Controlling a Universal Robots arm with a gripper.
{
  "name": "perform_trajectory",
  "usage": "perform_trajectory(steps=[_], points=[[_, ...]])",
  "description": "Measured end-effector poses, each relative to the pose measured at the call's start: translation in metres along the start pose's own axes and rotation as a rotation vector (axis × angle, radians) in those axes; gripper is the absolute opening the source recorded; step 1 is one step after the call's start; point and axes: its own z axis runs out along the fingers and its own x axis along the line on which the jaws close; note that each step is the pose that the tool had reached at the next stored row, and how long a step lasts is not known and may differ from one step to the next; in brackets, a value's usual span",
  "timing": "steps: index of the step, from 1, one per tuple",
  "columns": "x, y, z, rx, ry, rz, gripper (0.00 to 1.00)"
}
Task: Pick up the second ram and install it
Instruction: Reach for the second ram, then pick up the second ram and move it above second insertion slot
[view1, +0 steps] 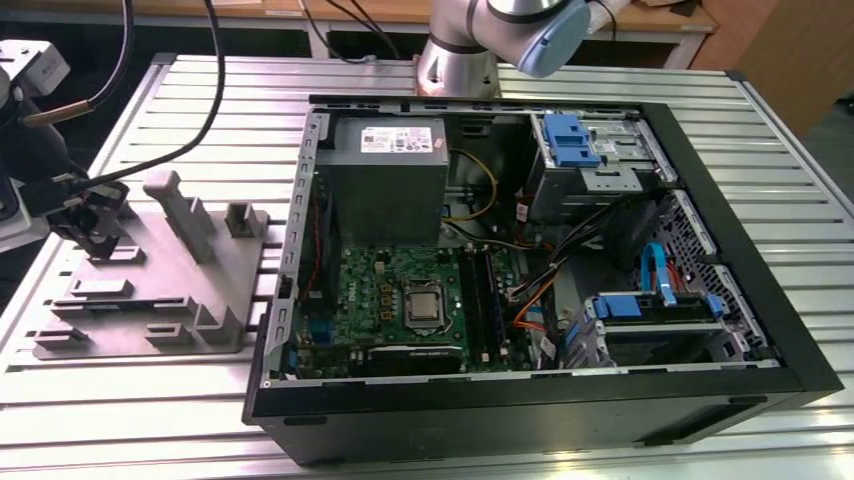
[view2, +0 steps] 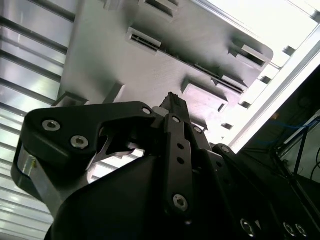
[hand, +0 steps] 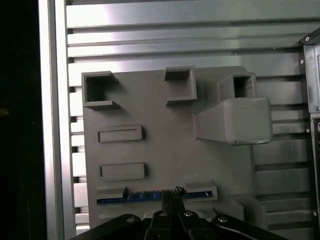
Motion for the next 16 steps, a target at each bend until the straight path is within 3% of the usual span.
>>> perform_trajectory(steps=[16], points=[[0.0001, -0.0001, 0.0011, -0.0002, 0.0002, -0.005, 0.10]])
